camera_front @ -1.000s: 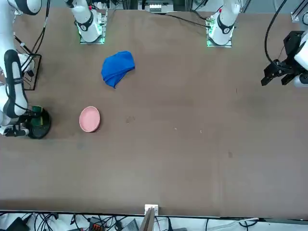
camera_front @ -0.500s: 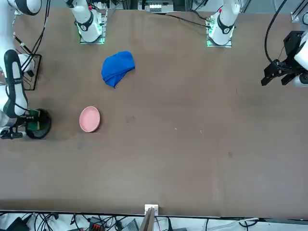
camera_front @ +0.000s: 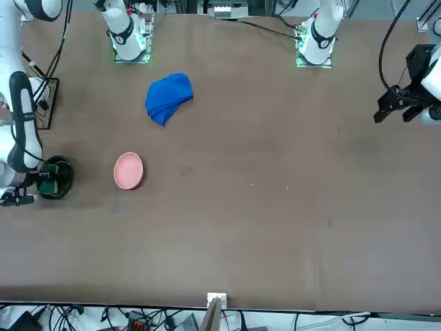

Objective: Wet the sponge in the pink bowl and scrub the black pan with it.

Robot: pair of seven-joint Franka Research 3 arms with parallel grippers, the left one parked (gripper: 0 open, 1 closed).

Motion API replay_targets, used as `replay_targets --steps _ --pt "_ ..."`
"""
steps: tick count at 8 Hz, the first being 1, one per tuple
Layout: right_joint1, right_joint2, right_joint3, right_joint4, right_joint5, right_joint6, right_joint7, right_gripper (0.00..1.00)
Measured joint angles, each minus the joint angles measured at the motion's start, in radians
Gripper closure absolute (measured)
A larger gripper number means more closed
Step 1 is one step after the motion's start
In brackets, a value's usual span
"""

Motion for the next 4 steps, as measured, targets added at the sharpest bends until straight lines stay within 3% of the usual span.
replay_targets --steps 4 --pt "0.05 -0.115 0.002 -0.002 0.0 -0.145 -0.001 0.53"
